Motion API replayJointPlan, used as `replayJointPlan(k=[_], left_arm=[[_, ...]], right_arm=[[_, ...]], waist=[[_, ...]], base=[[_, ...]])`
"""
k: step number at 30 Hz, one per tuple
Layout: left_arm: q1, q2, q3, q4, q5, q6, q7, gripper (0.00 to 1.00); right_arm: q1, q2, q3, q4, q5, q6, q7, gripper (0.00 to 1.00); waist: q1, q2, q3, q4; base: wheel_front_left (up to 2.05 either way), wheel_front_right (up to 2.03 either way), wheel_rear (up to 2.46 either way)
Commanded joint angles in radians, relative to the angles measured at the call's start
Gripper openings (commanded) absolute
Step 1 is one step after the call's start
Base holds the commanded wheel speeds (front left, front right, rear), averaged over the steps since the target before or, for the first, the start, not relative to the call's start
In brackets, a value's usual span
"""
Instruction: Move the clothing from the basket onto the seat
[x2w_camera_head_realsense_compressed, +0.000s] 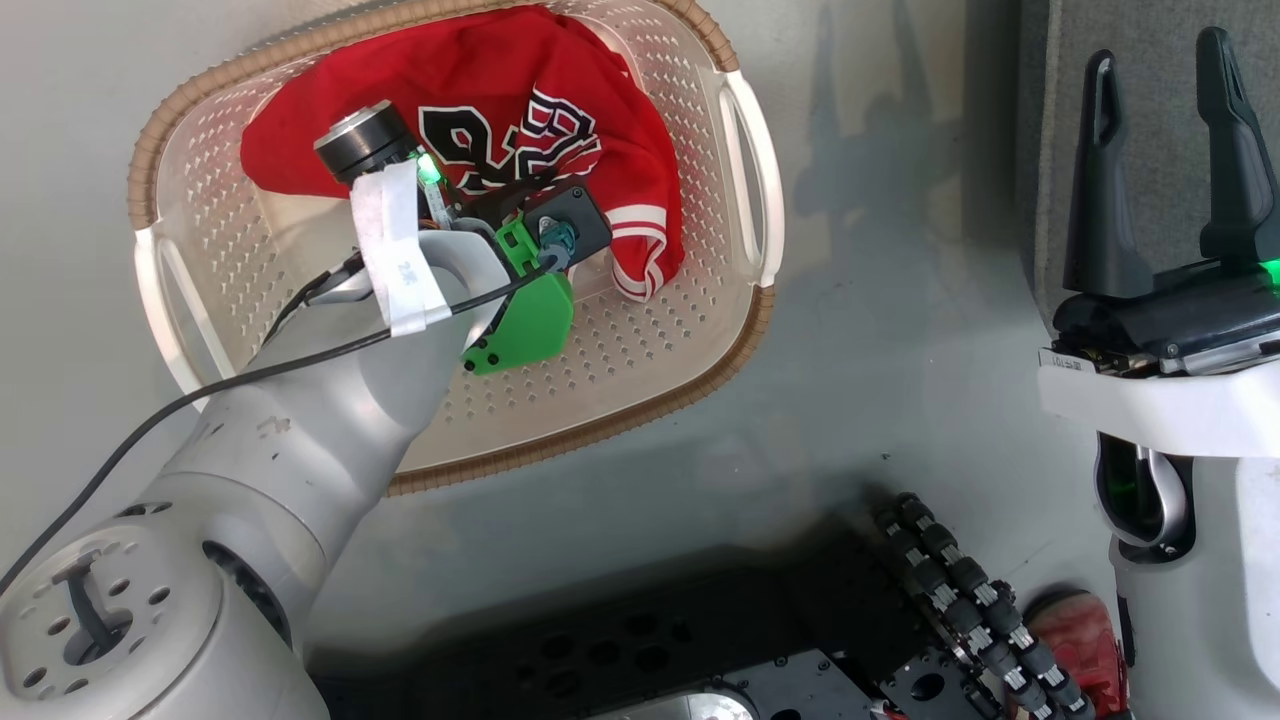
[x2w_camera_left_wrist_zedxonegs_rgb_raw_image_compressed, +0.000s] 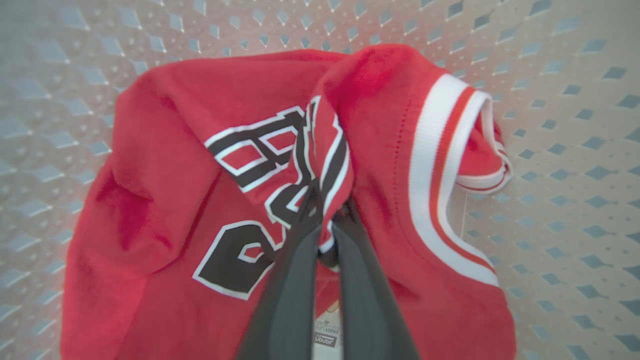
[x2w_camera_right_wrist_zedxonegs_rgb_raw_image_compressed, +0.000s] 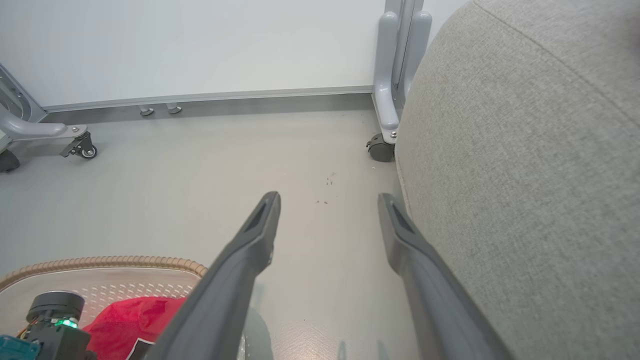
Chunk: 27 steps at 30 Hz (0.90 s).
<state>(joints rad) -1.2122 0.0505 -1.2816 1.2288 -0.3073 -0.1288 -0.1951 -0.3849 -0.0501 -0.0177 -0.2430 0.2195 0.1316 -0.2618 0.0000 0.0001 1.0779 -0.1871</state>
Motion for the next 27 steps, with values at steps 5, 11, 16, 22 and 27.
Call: replayJointPlan(k=[5,11,16,22,27], left_arm=[[0.002,0.001,0.003,-0.016,-0.011,-0.001,-0.038,0.0],[0.068,0.001,0.019,-0.069,-0.046,0.034,-0.065,0.0],[0.142,0.0,0.05,-0.157,-0.078,0.064,-0.071,0.0],[0.284,0.019,0.132,-0.301,-0.08,0.106,-0.071,0.0],[0.428,0.046,0.229,-0.447,-0.063,0.131,-0.07,0.0]], right_arm=[[-0.016,-0.001,-0.009,-0.001,-0.003,-0.002,-0.005,1.0],[-0.006,-0.001,-0.01,0.022,-0.019,-0.002,-0.005,1.0],[0.012,-0.002,-0.018,0.042,-0.023,-0.002,-0.005,1.0],[0.064,-0.002,-0.008,0.078,-0.019,-0.002,-0.005,1.0],[0.12,-0.002,0.001,0.113,-0.015,-0.002,-0.005,1.0]], waist=[[0.0,-0.0001,-0.018,0.017],[0.0,-0.0001,-0.107,0.052],[0.0,-0.0001,-0.21,0.077],[0.0,-0.0001,-0.378,0.102],[0.0,-0.0001,-0.525,0.11]], base=[[0.0,0.0,0.0],[0.0,0.0,0.0],[0.0,0.0,0.0],[0.0,0.0,0.0],[0.0,0.0,0.0]])
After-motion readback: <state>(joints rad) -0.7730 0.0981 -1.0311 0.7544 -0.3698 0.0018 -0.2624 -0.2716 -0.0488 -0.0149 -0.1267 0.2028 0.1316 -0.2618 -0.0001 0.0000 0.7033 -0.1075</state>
